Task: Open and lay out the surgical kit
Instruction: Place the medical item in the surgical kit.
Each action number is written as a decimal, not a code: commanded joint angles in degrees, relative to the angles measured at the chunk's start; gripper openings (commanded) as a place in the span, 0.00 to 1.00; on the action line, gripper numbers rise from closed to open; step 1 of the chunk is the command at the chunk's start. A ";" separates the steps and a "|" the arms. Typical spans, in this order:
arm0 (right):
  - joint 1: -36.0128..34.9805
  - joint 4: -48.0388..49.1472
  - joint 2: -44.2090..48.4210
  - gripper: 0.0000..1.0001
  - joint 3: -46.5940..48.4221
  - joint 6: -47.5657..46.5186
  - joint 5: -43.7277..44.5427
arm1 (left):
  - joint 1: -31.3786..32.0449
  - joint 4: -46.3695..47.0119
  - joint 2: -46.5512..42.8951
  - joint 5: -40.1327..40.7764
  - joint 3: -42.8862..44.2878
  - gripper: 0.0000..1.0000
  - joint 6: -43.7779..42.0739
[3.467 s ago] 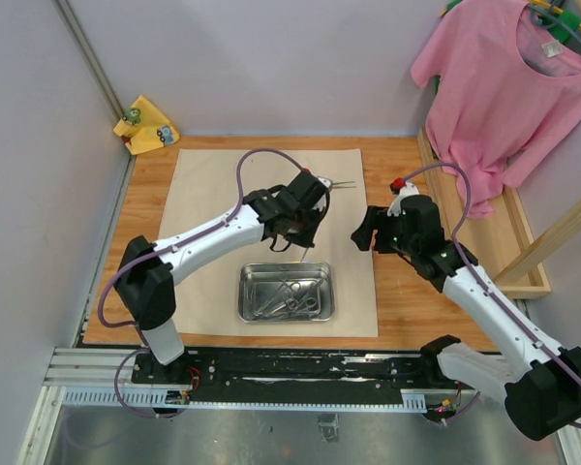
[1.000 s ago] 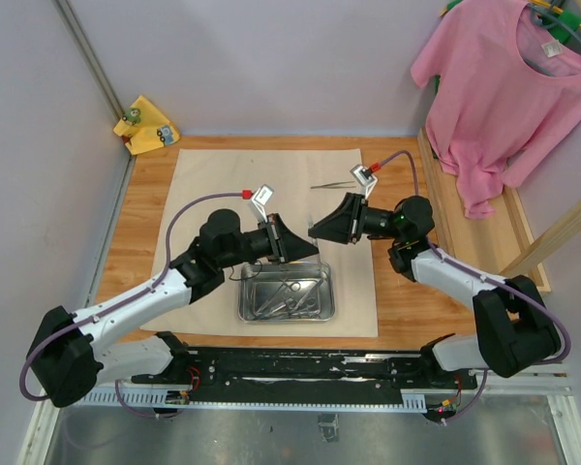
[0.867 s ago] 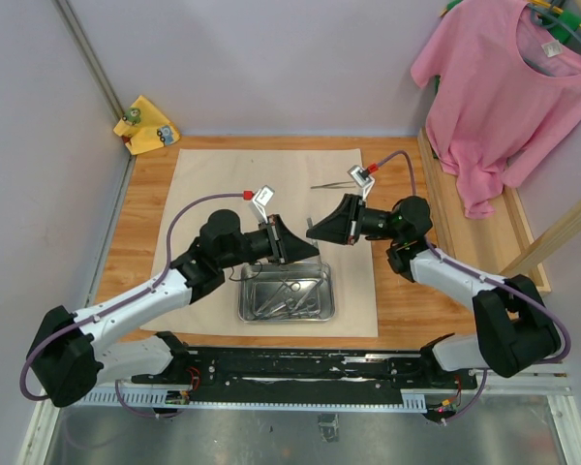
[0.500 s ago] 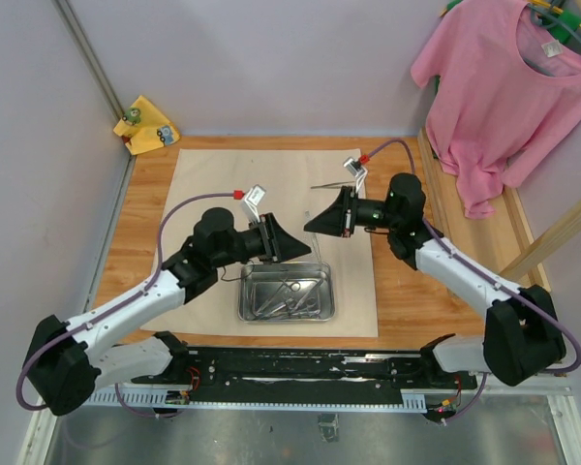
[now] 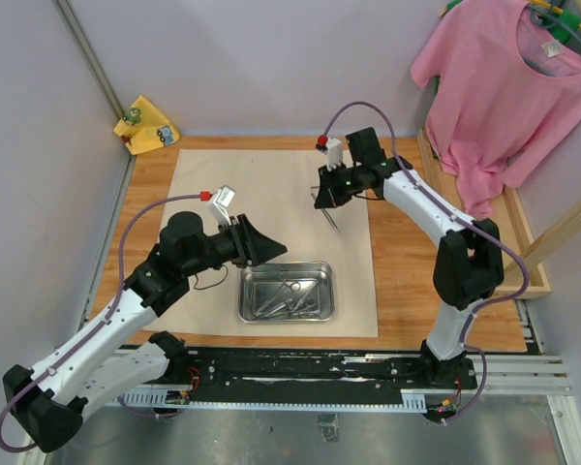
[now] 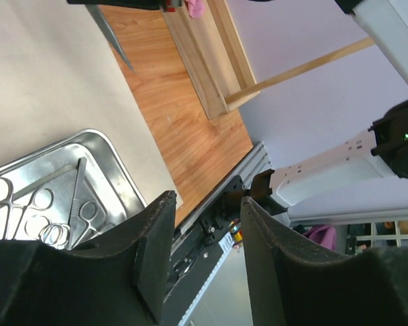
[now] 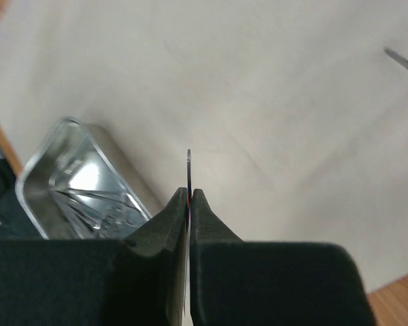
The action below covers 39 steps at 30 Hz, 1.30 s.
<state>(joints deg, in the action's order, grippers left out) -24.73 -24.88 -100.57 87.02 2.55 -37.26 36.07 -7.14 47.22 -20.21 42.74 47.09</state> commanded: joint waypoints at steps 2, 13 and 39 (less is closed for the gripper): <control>0.05 -14.00 -7.29 0.01 8.13 -18.18 12.40 | -0.48 -1.92 -1.36 -1.49 -0.28 0.47 -0.84; -1.39 -17.13 -19.91 0.01 17.07 -41.64 17.63 | -0.48 0.03 1.46 -3.70 -1.07 0.45 -1.36; -1.46 -17.63 -36.77 0.01 35.04 -60.35 19.65 | -1.00 0.93 6.95 -1.19 -1.31 0.43 -2.40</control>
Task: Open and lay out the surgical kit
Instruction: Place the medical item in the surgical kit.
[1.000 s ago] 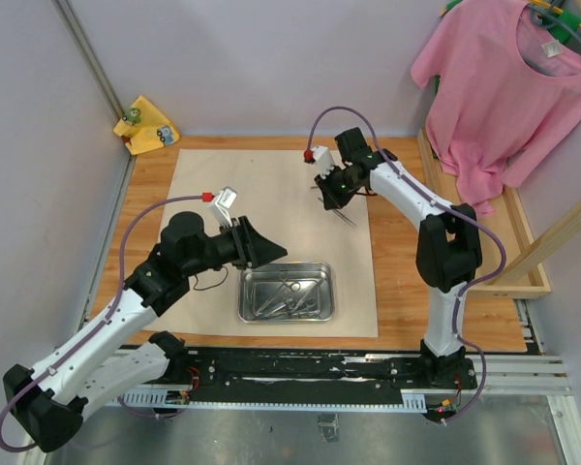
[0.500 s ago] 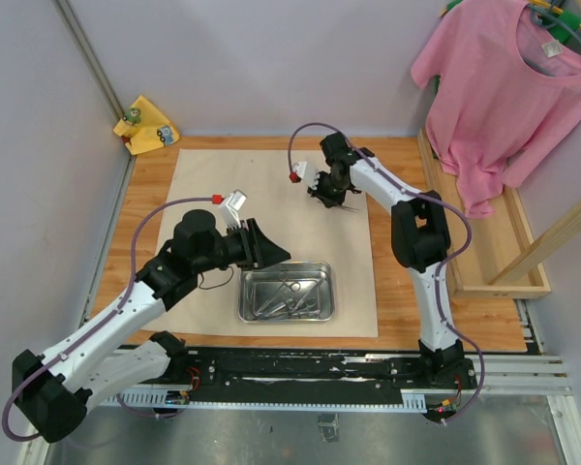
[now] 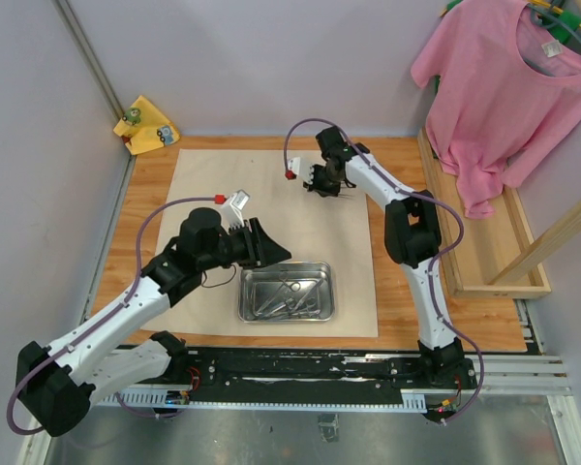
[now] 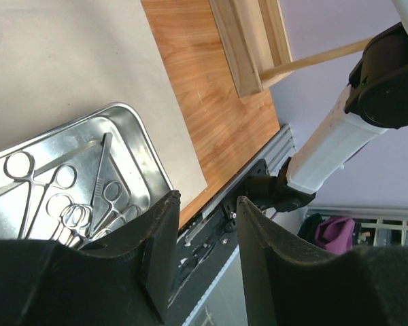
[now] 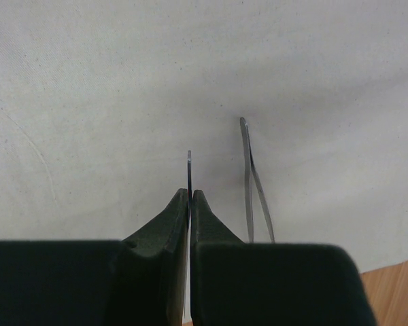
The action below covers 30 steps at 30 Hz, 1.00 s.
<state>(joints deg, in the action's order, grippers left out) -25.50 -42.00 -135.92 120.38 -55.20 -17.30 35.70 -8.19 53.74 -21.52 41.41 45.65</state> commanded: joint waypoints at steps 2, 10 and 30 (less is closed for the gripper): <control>-0.70 -0.49 -1.54 0.01 1.43 -2.51 -0.54 | -0.63 2.11 0.70 0.08 -0.14 0.43 -0.92; -0.67 -0.33 -0.75 0.03 -0.58 -1.56 -0.43 | -0.81 2.66 0.94 -0.14 -0.60 0.43 -1.19; 0.01 -0.02 0.14 0.33 -1.66 0.00 -1.10 | -1.77 3.32 0.58 -0.80 -1.71 0.43 -1.69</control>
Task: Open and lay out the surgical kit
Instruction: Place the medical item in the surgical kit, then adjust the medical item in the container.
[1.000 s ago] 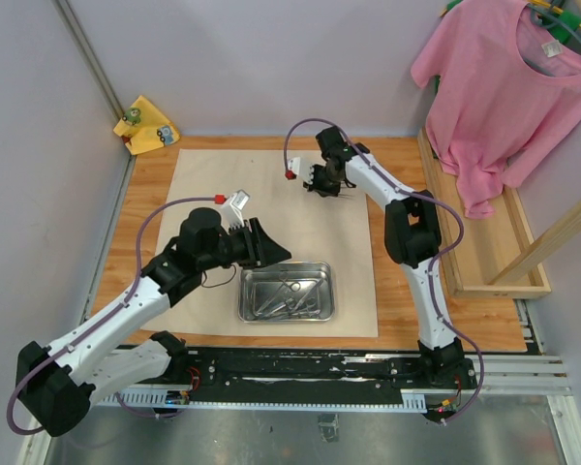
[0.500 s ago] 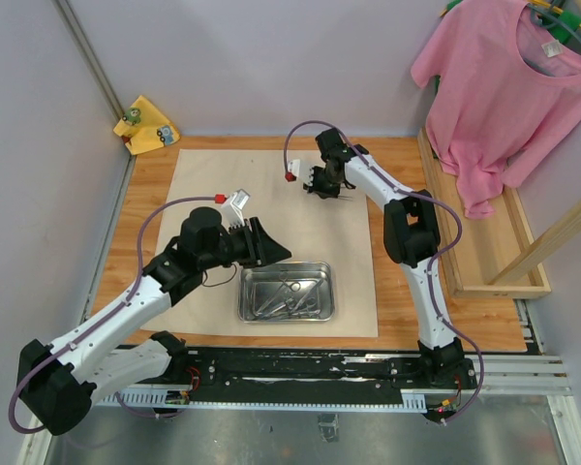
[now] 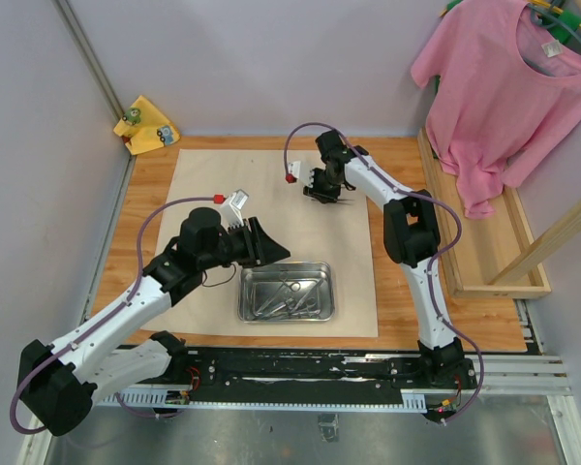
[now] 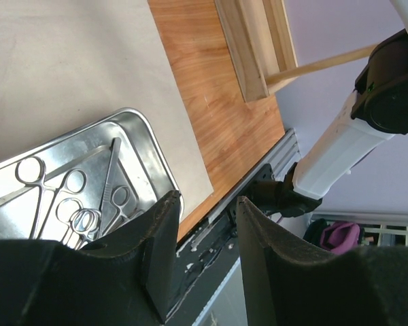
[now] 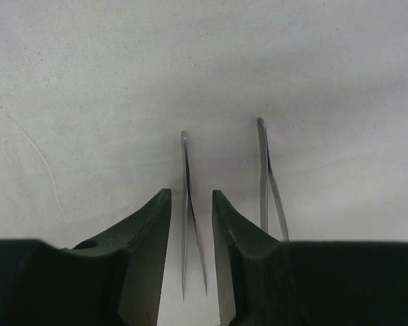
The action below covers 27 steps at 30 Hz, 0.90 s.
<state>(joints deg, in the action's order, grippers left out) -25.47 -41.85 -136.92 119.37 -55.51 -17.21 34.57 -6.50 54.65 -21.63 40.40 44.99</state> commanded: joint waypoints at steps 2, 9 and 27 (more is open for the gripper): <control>-0.18 0.31 2.63 0.46 -0.94 0.53 -3.92 | -0.61 1.65 -0.27 -0.49 -0.85 0.43 -1.08; -1.33 11.25 13.33 0.67 -6.89 6.05 -11.40 | -0.89 1.33 0.45 -0.11 -0.21 0.46 -1.94; -0.89 13.64 54.91 0.98 -39.23 61.80 4.68 | 11.84 -23.34 14.43 23.79 8.08 0.58 -10.82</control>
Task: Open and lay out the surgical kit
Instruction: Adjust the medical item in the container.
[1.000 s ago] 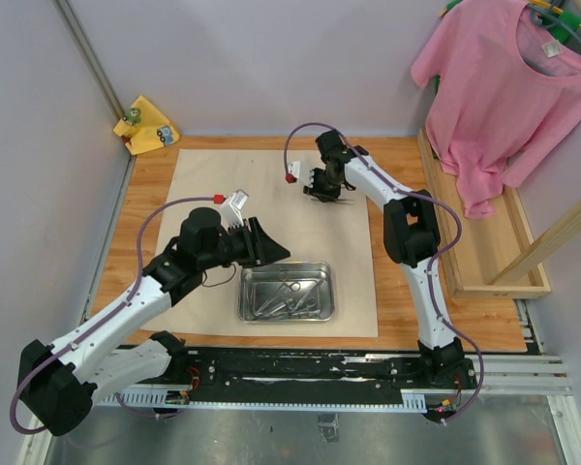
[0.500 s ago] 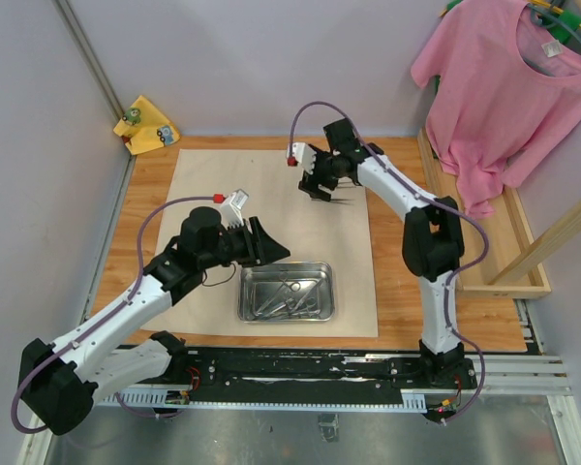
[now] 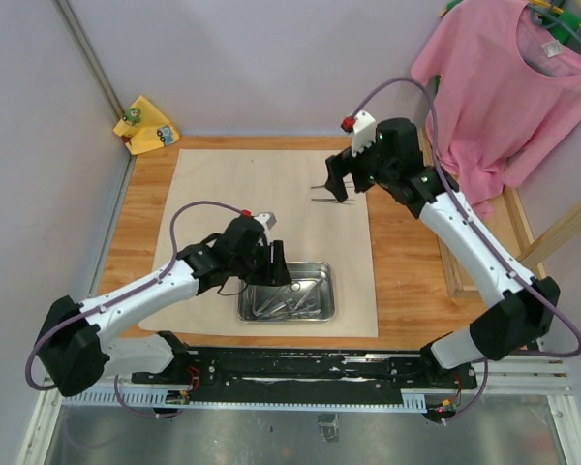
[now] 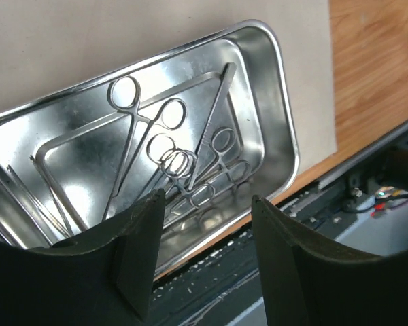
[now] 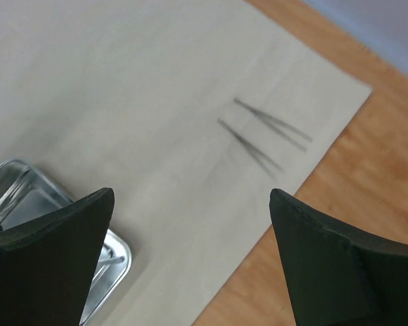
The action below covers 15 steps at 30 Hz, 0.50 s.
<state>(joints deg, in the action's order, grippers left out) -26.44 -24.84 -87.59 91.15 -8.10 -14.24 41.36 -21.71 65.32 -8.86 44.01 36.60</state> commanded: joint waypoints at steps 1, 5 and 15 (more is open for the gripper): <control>0.07 -2.43 8.35 0.98 -14.36 15.45 1.04 | 6.13 -9.56 4.99 12.75 5.01 0.58 -2.68; 0.07 -0.57 16.97 0.94 -25.97 20.72 -1.87 | 11.33 -10.46 7.57 13.39 5.29 0.55 -2.84; -0.02 -2.55 27.50 0.82 -36.55 21.44 -3.27 | 17.00 -10.24 17.34 15.68 6.99 0.50 -3.20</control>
<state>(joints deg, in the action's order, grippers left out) -26.44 -26.59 -61.19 55.57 12.23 -16.51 57.08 -31.44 78.50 4.27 48.53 34.68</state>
